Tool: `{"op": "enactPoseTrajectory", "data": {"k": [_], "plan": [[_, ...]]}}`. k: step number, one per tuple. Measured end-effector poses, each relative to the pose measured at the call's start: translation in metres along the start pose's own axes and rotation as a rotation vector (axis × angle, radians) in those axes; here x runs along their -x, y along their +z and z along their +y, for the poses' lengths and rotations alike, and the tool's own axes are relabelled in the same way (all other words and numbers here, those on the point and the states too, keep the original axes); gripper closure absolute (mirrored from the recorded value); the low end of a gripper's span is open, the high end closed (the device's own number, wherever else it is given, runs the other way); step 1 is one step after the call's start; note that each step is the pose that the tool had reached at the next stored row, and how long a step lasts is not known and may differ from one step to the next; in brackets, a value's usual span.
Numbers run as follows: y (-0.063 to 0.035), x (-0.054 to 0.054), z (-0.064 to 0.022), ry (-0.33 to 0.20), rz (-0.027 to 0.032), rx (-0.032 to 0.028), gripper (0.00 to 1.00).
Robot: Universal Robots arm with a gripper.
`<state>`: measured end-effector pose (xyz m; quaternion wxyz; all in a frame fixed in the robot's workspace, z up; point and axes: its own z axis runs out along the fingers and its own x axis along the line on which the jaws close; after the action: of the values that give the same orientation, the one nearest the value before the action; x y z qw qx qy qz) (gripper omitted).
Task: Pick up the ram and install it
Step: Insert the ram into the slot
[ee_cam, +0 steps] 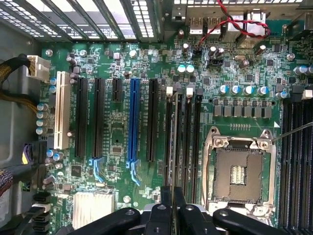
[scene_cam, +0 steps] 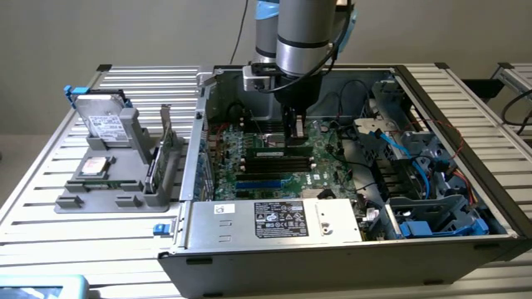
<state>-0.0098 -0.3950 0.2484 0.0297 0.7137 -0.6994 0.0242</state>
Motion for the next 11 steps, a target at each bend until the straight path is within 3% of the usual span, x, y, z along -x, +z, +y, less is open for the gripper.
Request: {"op": "enactPoseTrajectory", "data": {"k": [11], "plan": [[0.0083,-0.0010,-0.0001,0.000,0.0000,0.0006,0.87]]}}
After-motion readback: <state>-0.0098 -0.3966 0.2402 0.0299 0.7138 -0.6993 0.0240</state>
